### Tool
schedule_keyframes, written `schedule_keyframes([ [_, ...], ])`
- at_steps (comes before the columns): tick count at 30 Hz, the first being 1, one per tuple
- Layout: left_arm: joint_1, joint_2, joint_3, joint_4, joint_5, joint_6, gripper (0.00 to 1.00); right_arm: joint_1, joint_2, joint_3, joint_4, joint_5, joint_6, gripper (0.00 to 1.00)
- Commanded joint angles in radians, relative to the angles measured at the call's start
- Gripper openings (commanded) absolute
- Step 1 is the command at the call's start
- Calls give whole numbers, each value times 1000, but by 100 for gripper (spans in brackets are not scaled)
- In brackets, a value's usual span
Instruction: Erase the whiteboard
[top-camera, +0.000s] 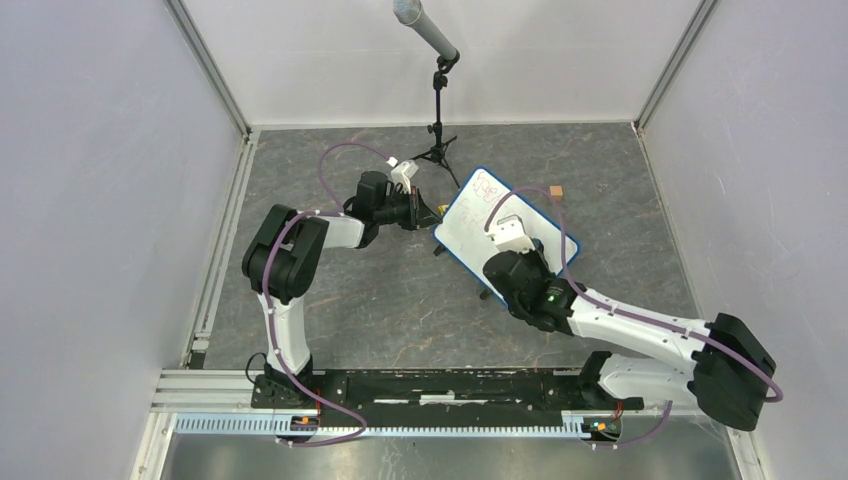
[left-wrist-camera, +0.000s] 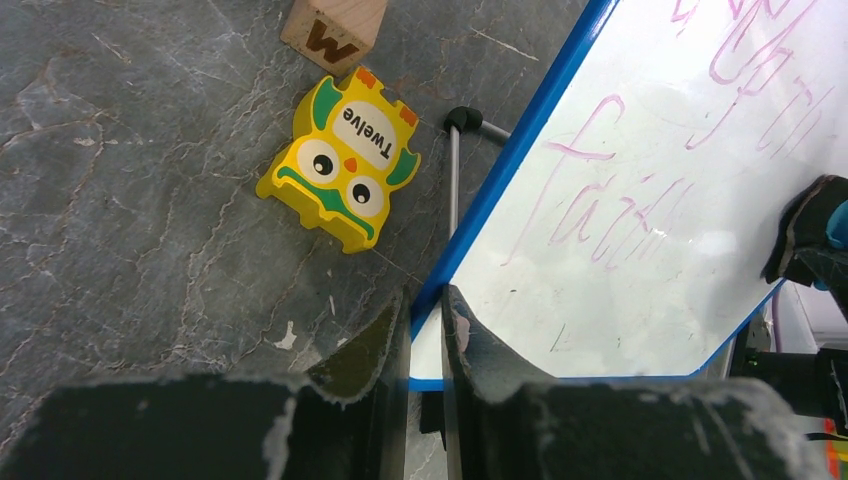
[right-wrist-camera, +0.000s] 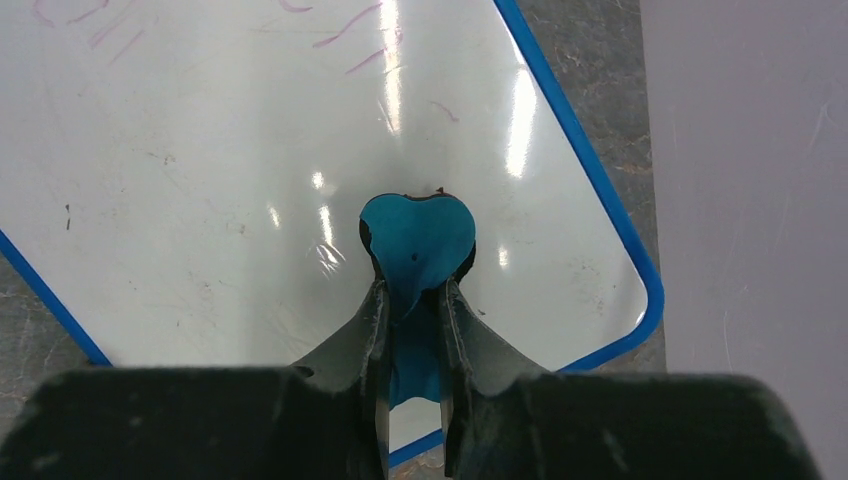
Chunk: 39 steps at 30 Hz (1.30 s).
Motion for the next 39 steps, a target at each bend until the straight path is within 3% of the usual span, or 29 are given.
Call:
schedule_keyframes([
  [1,-15,8,17,-33,-37,56,21,32,71,-28,-56,-10,78,11],
  [6,-15,8,16,-32,-39,56,21,149,197,-18,-11,-57,163,10],
  [12,-16,6,14,-33,-40,56,21,172,266,18,33,-57,162,9],
  [22,-18,5,15,-32,-38,56,21,150,14,-5,-136,149,157,15],
  [27,-17,5,14,-32,-41,57,21,123,-43,-77,-76,99,149,14],
  [34,-18,3,14,-33,-42,57,21,202,142,-87,11,-40,247,10],
  [39,-17,1,11,-32,-45,57,21,245,256,-6,24,-14,250,8],
])
